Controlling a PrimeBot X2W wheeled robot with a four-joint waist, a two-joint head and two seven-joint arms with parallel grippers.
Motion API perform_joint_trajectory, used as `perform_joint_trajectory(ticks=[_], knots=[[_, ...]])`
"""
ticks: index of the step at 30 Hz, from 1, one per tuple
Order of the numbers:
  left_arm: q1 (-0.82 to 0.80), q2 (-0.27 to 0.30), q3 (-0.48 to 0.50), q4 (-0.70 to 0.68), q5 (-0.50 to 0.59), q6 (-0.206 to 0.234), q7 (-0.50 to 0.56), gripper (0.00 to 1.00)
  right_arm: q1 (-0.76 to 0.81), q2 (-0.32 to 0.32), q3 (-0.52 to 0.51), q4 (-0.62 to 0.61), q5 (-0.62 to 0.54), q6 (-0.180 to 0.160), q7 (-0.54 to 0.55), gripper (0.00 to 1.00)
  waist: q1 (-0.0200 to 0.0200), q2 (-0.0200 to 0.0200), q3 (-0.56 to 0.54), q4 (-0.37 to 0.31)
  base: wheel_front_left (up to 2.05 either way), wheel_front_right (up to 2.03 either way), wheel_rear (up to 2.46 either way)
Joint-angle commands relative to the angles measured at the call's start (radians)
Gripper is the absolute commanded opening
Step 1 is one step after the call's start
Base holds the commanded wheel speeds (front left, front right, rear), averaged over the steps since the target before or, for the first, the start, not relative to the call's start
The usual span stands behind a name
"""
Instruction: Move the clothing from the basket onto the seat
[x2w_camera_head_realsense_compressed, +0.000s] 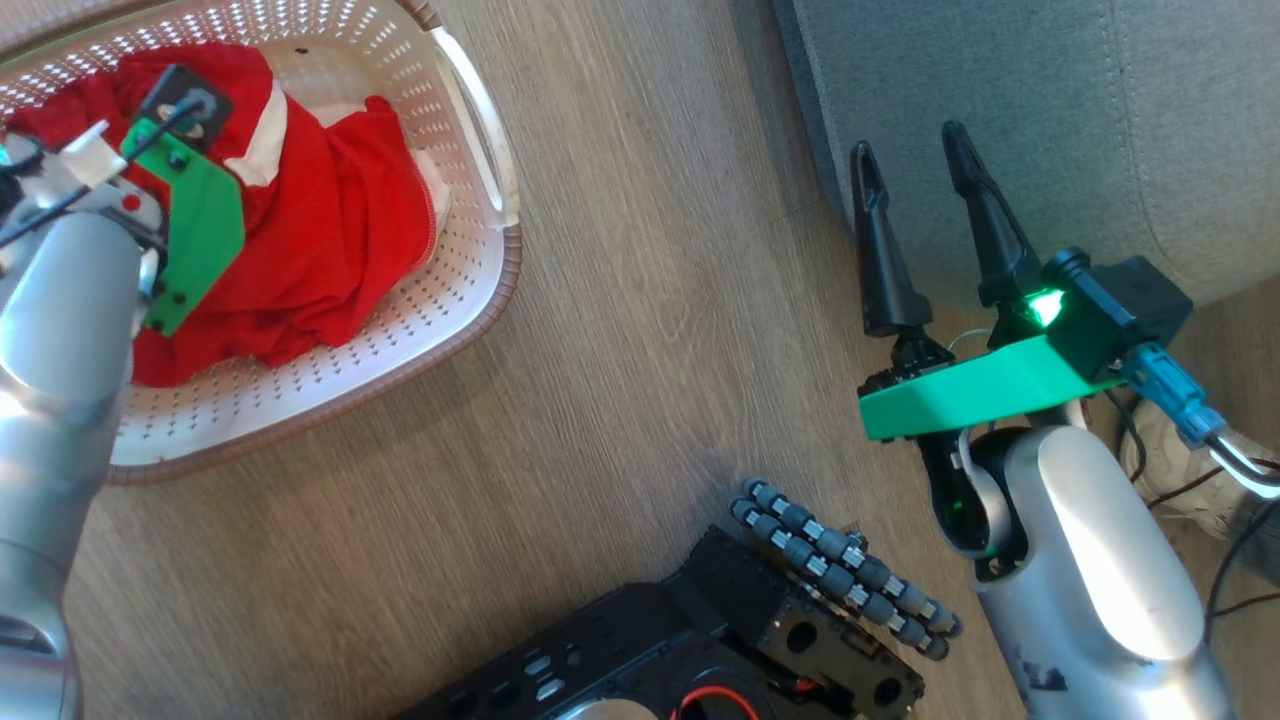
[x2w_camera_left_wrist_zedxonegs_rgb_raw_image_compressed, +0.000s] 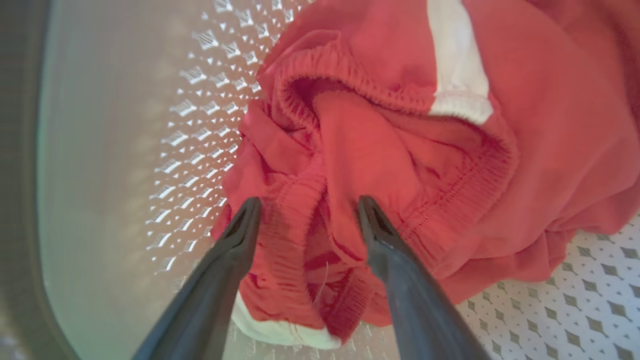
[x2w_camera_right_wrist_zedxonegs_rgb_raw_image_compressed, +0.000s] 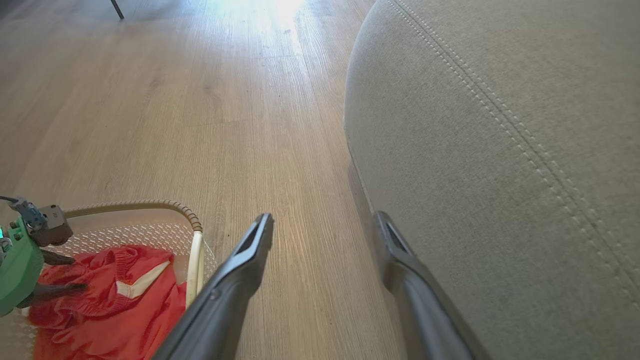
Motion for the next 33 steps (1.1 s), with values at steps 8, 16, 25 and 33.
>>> perform_joint_trajectory(ticks=[8, 16, 25, 33], knots=[[-0.030, 0.038, -0.001, -0.040, 0.008, 0.012, 0.024, 1.00, 0.026, -0.005, 0.029, -0.031, 0.018, 0.007, -0.013, 1.00, 0.0000, 0.0000, 0.013, -0.006, 0.00, 0.00, 0.00], [-0.036, 0.048, -0.020, -0.050, 0.002, 0.014, 0.047, 1.00, 0.024, -0.005, 0.034, -0.033, 0.022, 0.007, -0.013, 1.00, 0.0000, 0.0000, 0.027, -0.009, 0.00, 0.00, 0.00], [-0.035, 0.054, -0.032, -0.062, -0.014, 0.012, 0.063, 0.49, 0.020, -0.005, 0.041, -0.038, 0.031, 0.007, -0.013, 1.00, 0.0000, 0.0000, 0.043, -0.014, 0.00, 0.00, 0.00], [-0.030, 0.054, -0.046, -0.076, -0.025, 0.015, 0.065, 0.00, 0.017, -0.005, 0.043, -0.036, 0.037, 0.007, -0.013, 1.00, 0.0000, 0.0000, 0.049, -0.013, 0.00, 0.00, 0.00]])
